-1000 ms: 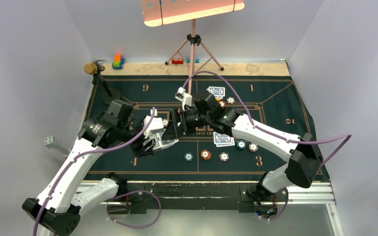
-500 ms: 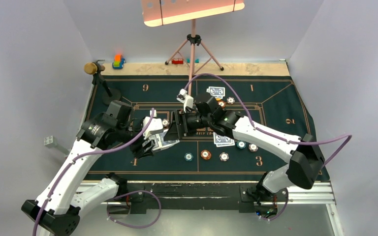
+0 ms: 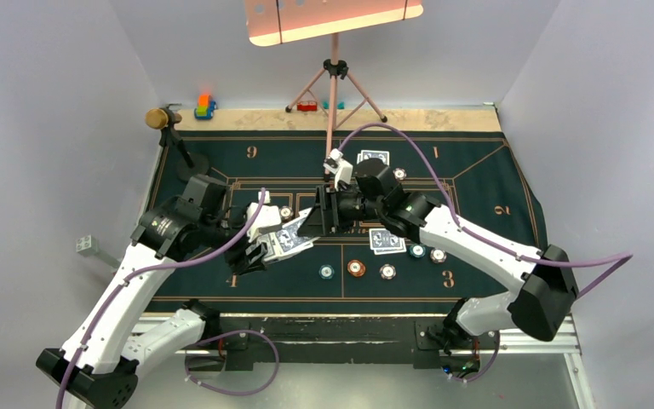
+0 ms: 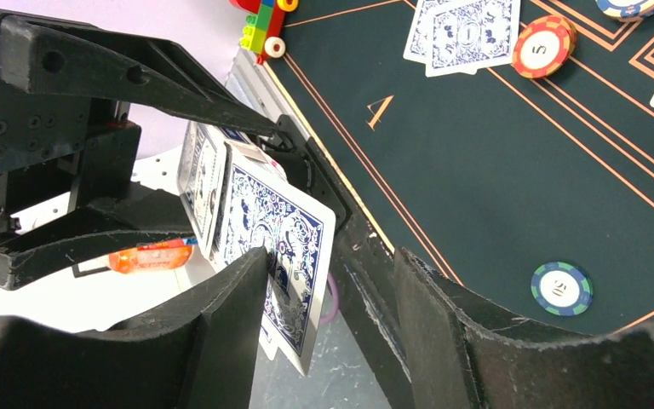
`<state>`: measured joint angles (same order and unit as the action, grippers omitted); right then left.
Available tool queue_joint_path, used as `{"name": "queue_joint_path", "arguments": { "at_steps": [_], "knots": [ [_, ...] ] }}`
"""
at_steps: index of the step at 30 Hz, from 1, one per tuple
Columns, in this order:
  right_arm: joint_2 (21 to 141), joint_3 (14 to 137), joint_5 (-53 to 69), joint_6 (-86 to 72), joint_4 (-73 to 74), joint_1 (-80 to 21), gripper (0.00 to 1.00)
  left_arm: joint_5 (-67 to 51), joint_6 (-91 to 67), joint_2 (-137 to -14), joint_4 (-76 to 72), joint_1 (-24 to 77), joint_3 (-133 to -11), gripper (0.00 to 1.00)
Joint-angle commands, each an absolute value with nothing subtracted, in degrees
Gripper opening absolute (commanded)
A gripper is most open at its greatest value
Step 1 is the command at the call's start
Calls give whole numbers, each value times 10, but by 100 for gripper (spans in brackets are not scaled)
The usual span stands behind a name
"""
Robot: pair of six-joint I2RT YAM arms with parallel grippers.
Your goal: Distribute texas hold em gaming equipment
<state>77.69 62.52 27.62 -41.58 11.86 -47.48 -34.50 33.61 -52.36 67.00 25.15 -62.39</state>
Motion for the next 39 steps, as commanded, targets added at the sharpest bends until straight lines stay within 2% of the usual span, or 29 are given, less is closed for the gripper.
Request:
{"name": "queue_joint_path", "arguments": {
  "at_steps": [1, 15, 21, 26, 34, 39],
  "knots": [
    [758, 618, 266, -411, 122, -467, 57, -368, 331, -513, 659, 250, -647, 0],
    [724, 630, 243, -399, 142, -454, 41, -371, 332, -513, 662, 250, -647, 0],
    [711, 639, 222, -391, 156, -453, 24, -372, 332, -513, 663, 250, -647, 0],
    [700, 657, 214, -383, 176, -447, 14, -373, 333, -512, 665, 250, -646, 0],
    [669, 672, 233, -384, 175, -429, 8, -371, 335, -512, 665, 250, -644, 0],
    [661, 672, 263, -392, 155, -426, 10, -373, 334, -514, 665, 250, -644, 0]
  ]
}}
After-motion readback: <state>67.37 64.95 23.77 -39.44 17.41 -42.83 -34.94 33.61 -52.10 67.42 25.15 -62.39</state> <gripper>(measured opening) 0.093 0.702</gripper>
